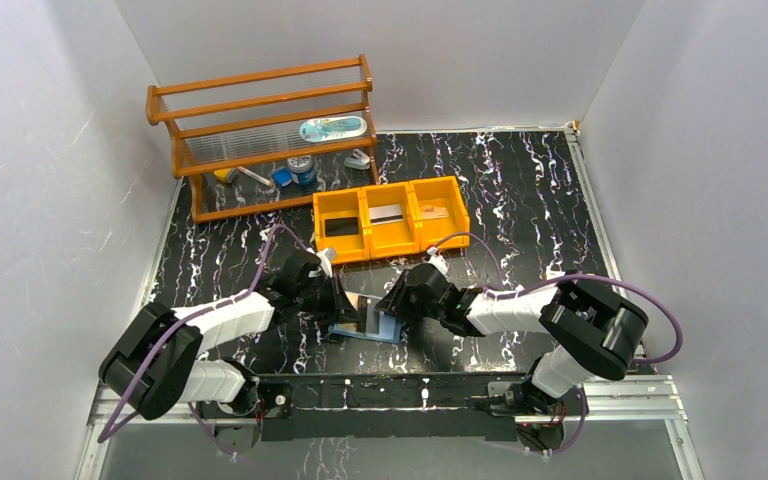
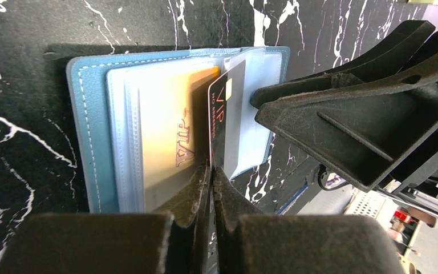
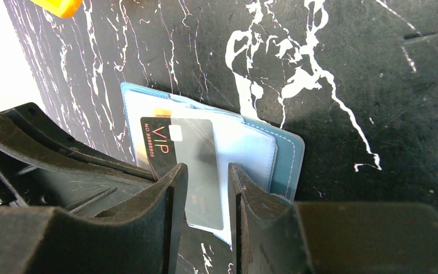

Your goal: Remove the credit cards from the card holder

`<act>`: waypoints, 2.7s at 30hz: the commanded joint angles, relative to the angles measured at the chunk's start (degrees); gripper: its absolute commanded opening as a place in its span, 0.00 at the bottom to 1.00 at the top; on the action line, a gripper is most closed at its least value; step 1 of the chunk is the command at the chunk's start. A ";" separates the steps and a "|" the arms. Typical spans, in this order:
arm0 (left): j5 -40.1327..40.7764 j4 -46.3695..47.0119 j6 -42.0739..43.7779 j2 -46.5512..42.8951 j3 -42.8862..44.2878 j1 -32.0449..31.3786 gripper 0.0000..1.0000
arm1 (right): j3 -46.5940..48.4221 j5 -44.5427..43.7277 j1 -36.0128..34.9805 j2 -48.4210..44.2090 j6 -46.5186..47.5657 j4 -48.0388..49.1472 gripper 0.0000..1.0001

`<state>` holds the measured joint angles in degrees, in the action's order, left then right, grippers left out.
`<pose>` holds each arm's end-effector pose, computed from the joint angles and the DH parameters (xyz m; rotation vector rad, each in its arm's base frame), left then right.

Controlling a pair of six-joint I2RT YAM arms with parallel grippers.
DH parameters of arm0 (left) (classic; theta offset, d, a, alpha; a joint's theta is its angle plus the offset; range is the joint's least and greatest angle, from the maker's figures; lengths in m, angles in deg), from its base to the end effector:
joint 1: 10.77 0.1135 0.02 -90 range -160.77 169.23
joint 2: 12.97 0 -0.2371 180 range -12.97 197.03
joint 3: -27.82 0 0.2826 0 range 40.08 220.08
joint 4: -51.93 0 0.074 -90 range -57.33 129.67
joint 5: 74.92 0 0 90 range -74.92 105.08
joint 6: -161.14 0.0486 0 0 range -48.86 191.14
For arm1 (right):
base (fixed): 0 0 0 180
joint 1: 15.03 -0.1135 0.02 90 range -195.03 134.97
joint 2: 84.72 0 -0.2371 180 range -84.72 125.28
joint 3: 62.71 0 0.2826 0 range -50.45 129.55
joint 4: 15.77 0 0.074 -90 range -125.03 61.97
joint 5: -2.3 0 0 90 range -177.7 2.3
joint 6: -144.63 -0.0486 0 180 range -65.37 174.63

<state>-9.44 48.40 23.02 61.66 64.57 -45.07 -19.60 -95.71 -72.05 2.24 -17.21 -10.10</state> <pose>0.2108 -0.1682 0.0904 -0.0579 2.5352 -1.1631 0.1729 0.2540 0.0790 0.3985 2.4184 0.9994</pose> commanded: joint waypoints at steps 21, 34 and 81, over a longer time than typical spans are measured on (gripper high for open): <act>1.88 -6.54 4.35 -3.07 2.92 0.03 0.00 | 5.45 7.59 -0.28 -2.47 12.82 -2.93 0.47; -4.31 -2.46 3.88 0.99 3.73 0.02 0.21 | 1.90 4.60 -0.20 6.14 4.14 -6.20 0.40; -16.41 -10.70 6.31 -18.88 9.51 17.58 0.00 | -0.39 -6.08 2.55 -36.14 24.99 -10.21 0.91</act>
<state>-10.70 27.42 33.97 45.11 77.73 -27.67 -18.55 -106.97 -71.72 -32.49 5.68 -24.57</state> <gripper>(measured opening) 0.010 0.902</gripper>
